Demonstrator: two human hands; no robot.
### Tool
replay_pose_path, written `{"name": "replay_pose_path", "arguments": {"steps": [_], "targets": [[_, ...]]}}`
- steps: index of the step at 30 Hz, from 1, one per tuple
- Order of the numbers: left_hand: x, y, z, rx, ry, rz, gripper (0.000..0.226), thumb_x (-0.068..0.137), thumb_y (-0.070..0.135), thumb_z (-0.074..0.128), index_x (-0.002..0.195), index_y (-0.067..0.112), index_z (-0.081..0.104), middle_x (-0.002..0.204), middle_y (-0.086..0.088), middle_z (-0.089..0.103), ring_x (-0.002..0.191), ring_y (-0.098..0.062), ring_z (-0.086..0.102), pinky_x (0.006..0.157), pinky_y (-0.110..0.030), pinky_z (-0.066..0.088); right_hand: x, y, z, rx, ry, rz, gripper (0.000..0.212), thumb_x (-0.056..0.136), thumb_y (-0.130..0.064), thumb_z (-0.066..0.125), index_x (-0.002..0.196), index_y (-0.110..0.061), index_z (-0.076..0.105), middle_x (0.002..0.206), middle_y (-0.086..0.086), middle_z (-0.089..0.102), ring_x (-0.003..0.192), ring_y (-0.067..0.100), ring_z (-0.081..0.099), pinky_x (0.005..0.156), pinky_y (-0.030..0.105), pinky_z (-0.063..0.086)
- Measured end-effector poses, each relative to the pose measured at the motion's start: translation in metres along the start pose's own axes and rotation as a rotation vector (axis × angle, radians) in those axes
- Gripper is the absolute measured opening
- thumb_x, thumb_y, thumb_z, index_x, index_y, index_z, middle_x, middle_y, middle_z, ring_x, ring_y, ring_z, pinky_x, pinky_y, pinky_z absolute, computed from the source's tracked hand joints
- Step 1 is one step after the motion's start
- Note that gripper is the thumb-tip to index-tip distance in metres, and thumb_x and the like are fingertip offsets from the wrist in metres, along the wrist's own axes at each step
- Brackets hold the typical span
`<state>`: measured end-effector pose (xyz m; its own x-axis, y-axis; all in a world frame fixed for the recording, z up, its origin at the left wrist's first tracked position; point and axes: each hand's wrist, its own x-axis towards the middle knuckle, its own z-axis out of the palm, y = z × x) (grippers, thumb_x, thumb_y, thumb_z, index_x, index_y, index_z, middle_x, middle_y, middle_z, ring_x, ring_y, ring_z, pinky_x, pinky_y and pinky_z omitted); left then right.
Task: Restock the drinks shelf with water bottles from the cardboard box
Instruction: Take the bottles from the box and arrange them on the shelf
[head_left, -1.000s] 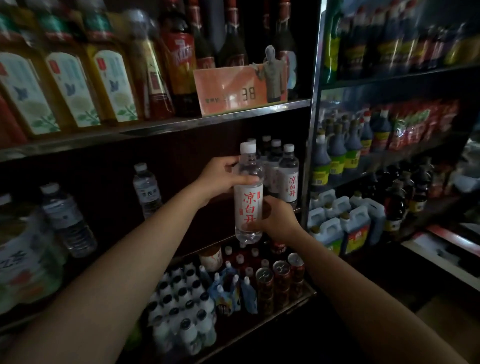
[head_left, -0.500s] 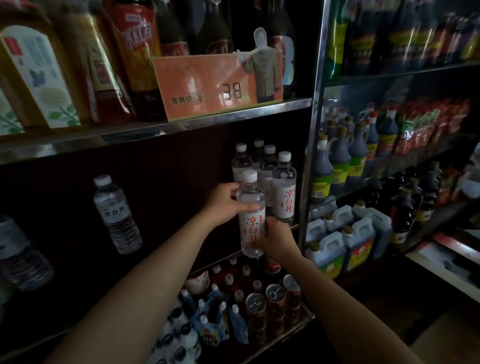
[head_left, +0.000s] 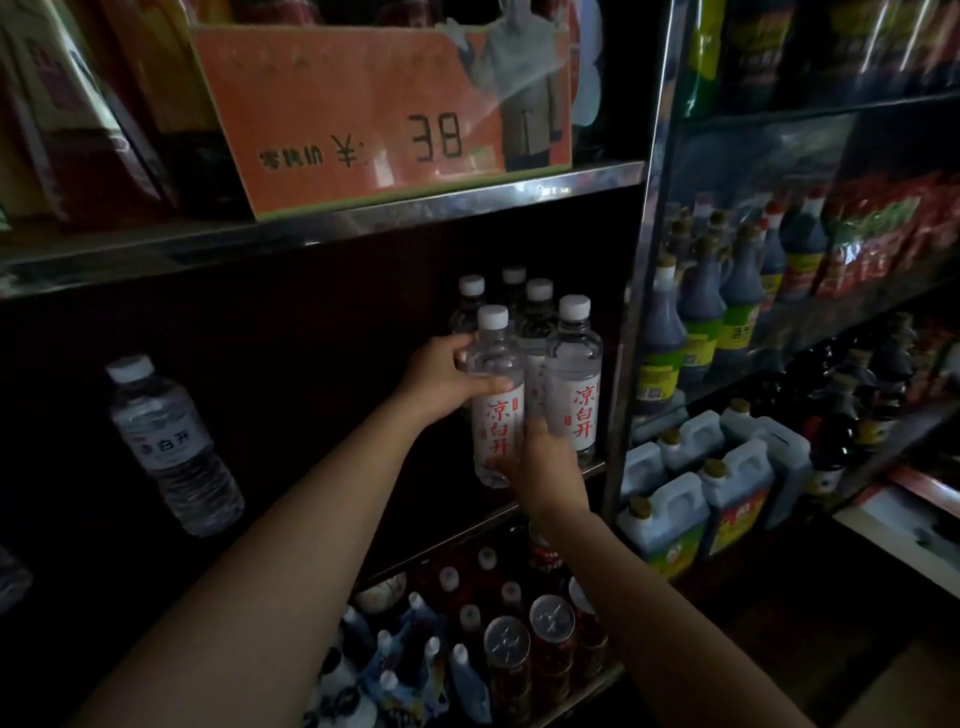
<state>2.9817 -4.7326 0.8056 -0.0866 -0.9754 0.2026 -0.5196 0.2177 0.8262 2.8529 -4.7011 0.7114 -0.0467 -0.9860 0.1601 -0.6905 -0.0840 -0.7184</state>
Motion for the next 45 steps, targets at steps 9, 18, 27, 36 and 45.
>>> {"name": "replay_pose_path", "arguments": {"steps": [9, 18, 27, 36, 45], "targets": [[0.018, -0.008, 0.02, -0.051, 0.14, 0.037, 0.056, 0.069, 0.008, 0.083, 0.12, 0.015, 0.061, 0.087, 0.019, 0.055, 0.072, 0.016, 0.047, 0.057, 0.006, 0.037, 0.021, -0.001, 0.012, -0.15, 0.079, 0.006, 0.035, 0.091, -0.019, 0.06, 0.116, -0.003, 0.042, 0.106, 0.018, 0.064, 0.098, 0.035, 0.064, 0.073, 0.04, 0.05], [0.033, -0.014, 0.039, -0.108, 0.308, 0.011, 0.063, 0.062, 0.017, 0.087, 0.121, 0.016, 0.064, 0.104, 0.003, 0.068, 0.093, -0.007, 0.062, 0.079, -0.017, 0.045, 0.036, -0.002, 0.019, -0.227, 0.123, 0.004, 0.044, 0.094, -0.01, 0.05, 0.134, -0.003, 0.031, 0.107, 0.018, 0.065, 0.096, 0.033, 0.066, 0.076, 0.04, 0.054], [0.002, -0.017, 0.019, -0.127, 0.239, -0.151, 0.074, 0.081, 0.025, 0.074, 0.145, 0.02, 0.036, 0.122, -0.004, 0.059, 0.109, -0.016, 0.057, 0.077, -0.013, 0.046, 0.026, -0.005, 0.01, -0.192, 0.082, -0.006, 0.022, 0.093, -0.01, 0.05, 0.115, -0.007, 0.049, 0.102, 0.015, 0.067, 0.095, 0.033, 0.066, 0.077, 0.041, 0.056], [-0.104, -0.055, -0.058, 0.134, 0.277, -0.312, 0.041, 0.088, 0.03, 0.064, 0.127, 0.017, 0.057, 0.116, -0.001, 0.063, 0.102, -0.011, 0.057, 0.082, -0.021, 0.041, -0.019, -0.037, -0.009, -0.096, -0.15, -0.132, 0.036, 0.085, -0.037, 0.066, 0.114, -0.016, 0.061, 0.104, 0.007, 0.067, 0.098, 0.026, 0.064, 0.082, 0.035, 0.053], [-0.252, -0.036, -0.146, 0.48, 0.322, -0.384, 0.041, 0.093, 0.038, 0.056, 0.127, 0.017, 0.056, 0.125, -0.003, 0.059, 0.114, -0.018, 0.056, 0.094, -0.027, 0.044, -0.1, -0.143, 0.011, -0.079, -0.346, -0.445, 0.049, 0.087, -0.043, 0.063, 0.124, -0.012, 0.055, 0.113, 0.009, 0.066, 0.102, 0.025, 0.063, 0.083, 0.033, 0.052]]}}
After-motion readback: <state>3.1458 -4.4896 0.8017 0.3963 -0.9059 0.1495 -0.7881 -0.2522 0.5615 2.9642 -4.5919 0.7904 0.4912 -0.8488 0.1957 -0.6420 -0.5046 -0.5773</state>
